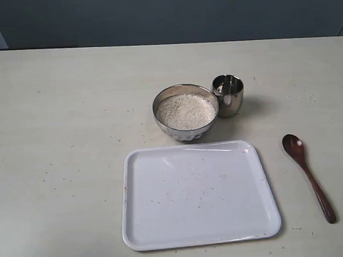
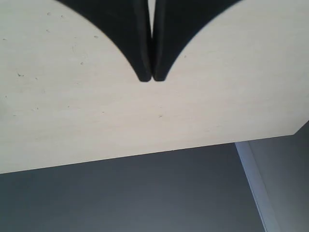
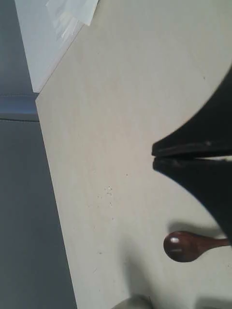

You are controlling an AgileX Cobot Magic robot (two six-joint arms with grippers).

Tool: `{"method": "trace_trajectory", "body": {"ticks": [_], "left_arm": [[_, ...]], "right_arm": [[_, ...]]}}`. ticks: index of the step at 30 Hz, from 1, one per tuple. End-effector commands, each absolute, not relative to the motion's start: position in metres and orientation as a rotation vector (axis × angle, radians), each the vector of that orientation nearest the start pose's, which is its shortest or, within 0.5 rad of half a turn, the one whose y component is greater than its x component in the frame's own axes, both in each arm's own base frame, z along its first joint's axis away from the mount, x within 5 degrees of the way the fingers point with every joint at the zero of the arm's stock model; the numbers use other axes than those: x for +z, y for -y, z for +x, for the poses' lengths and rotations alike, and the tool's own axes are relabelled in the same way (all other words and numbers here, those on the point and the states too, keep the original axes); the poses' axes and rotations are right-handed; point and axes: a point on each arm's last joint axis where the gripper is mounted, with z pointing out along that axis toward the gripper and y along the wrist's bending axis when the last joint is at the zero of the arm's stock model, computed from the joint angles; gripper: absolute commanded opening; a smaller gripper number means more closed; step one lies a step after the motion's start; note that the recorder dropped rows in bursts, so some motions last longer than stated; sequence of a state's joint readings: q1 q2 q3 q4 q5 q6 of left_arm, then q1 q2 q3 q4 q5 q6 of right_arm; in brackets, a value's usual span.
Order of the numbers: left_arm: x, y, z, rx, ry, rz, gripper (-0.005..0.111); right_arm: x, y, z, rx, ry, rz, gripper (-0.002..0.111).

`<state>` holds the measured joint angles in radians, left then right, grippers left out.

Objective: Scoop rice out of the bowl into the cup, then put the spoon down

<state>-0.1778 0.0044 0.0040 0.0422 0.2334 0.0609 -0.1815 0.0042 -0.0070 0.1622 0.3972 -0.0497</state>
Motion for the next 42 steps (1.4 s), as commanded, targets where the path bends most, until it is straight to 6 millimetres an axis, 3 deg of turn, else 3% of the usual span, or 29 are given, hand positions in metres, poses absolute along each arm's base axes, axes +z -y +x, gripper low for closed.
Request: {"method": "trace_trajectory", "body": {"ticks": [1, 6, 14, 16, 21, 26, 38, 40, 42], "left_arm": [[0.192, 0.009, 0.055, -0.055, -1.700, 0.231, 0.001], [0.192, 0.009, 0.055, -0.055, -1.700, 0.231, 0.001], [0.192, 0.009, 0.055, -0.055, -1.700, 0.231, 0.001], [0.192, 0.009, 0.055, -0.055, -1.700, 0.231, 0.001], [0.192, 0.009, 0.055, -0.055, -1.700, 0.231, 0.001], [0.192, 0.009, 0.055, -0.055, -1.700, 0.231, 0.001], [0.192, 0.009, 0.055, -0.055, -1.700, 0.231, 0.001], [0.192, 0.009, 0.055, -0.055, -1.700, 0.231, 0.001], [0.192, 0.009, 0.055, -0.055, -1.700, 0.231, 0.001]], "right_arm": [[0.180, 0.005, 0.053, -0.022, -1.842, 0.215, 0.000], [0.201, 0.010, 0.055, -0.172, -1.619, 0.117, 0.000], [0.250, 0.020, 0.041, -0.001, -0.993, 0.345, 0.000], [0.255, 0.023, 0.037, 0.107, -0.899, 0.433, 0.000], [0.252, 0.027, 0.036, 0.632, -0.734, 0.750, 0.000], [0.251, 0.026, 0.038, 0.757, -0.713, 0.805, 0.000], [0.247, 0.021, 0.042, 0.691, -0.834, 0.753, 0.000], [0.263, 0.012, 0.041, 0.561, -0.921, 0.569, -0.001], [0.297, 0.005, 0.038, 0.319, -1.100, 0.386, -0.001]]}}
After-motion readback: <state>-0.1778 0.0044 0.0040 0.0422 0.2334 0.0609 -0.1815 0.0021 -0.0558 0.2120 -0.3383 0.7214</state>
